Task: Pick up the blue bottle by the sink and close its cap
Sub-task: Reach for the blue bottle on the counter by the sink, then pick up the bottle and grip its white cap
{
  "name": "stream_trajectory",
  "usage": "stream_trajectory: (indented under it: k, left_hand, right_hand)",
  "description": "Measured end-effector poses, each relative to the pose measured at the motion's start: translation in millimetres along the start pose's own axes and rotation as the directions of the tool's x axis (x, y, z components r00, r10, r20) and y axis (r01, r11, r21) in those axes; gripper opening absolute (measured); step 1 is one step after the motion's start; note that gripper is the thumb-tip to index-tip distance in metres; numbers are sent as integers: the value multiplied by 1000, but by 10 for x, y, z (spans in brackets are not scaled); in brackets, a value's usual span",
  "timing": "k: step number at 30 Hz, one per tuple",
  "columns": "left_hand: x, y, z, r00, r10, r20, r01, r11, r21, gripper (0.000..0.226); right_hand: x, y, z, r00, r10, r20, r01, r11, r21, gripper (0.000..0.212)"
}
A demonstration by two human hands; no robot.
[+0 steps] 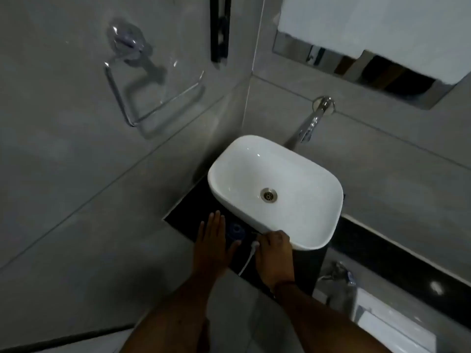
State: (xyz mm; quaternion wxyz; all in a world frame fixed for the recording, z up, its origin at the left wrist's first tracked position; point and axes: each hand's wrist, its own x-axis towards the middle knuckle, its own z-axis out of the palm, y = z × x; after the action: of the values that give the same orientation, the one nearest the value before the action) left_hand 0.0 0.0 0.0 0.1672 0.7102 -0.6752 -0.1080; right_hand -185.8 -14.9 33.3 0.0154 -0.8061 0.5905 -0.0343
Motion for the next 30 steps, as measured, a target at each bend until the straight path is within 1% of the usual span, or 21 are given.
stream_trajectory:
  k: [2, 3, 5, 7, 8, 9, 10, 11, 12, 13, 14, 15, 19, 21, 23, 25, 27, 28, 29, 30]
  left_hand:
    - [107, -56, 116, 996, -38, 85, 42, 998, -49, 96]
    - [141, -81, 173, 994, -46, 100, 52, 997, -63, 100]
    - [195, -99, 242, 995, -37, 89, 45, 995, -92, 101]
    - [219, -138, 316, 997, -21, 75, 32, 988, -148, 95]
    - [223, -168, 348, 999, -10, 38, 17, 985, -170, 92]
    - [225, -186, 365, 1000, -9, 22, 13, 984, -179, 89]
    - [233, -212, 396, 1000, -7, 16, 10, 982, -188, 88]
    - [240, -228, 412, 1000, -6, 21, 10, 980, -197, 88]
    - [239, -239, 433, 1000, -5, 23, 10, 979, -205, 89]
    - [238, -247, 444, 999, -6, 32, 13, 978, -208, 90]
    - [234, -247, 461, 999, -4, 36, 11, 979, -206, 90]
    - [232, -251, 474, 999, -3, 45, 12, 979, -201, 91]
    - [233, -256, 503, 998, -7, 66, 21, 978, -206, 92]
    - [237, -264, 503, 998, -5, 66, 19, 978, -210, 91]
    - [236, -267, 507, 998, 1, 63, 12, 977, -214, 92]
    - [223, -270, 516, 998, 6, 55, 6, 974, -225, 92]
    - [212, -279, 524, 999, 14, 48, -2, 973, -229, 92]
    - [206, -284, 529, 999, 16, 39, -6, 973, -230, 92]
    - [205, -288, 531, 999, 14, 32, -6, 972, -234, 91]
    - [202, -287, 531, 1000, 9, 25, -3, 971, -238, 89]
  right_hand:
    - [160, -91, 46, 999, 50, -11, -50, 998, 26, 17]
    - [200, -119, 63, 998, 60, 16, -60, 998, -9, 19]
    - [247, -117, 116, 999, 25, 43, -22, 997, -80, 21]
    - [222, -95, 225, 999, -20, 51, 26, 991, -129, 23]
    - [182, -95, 289, 999, -31, 25, 34, 988, -152, 25]
    - [152, -111, 328, 999, 4, 38, 2, 989, -148, 27]
    - [142, -143, 390, 995, 78, 54, -71, 989, -127, 29]
    - [148, -197, 430, 976, 198, 92, -191, 979, -78, 31]
    - [169, -250, 473, 939, 324, 118, -327, 945, 9, 32]
    - [206, -295, 509, 881, 445, 159, -463, 880, 105, 33]
    - [241, -325, 551, 819, 540, 195, -572, 796, 197, 33]
    - [279, -365, 574, 765, 600, 232, -643, 721, 258, 34]
    - [404, -452, 648, 604, 735, 309, -786, 485, 383, 35]
    - [423, -419, 645, 569, 755, 326, -808, 438, 394, 35]
    - [378, -375, 567, 583, 727, 362, -802, 446, 396, 33]
    - [239, -352, 425, 642, 675, 364, -760, 497, 419, 28]
    - [73, -342, 225, 714, 643, 277, -682, 548, 485, 17]
    - [8, -343, 87, 740, 640, 207, -628, 548, 553, 12]
    - [-19, -360, -82, 748, 652, 127, -569, 530, 629, 22]
    - [-24, -370, -239, 747, 662, 63, -489, 483, 727, 32]
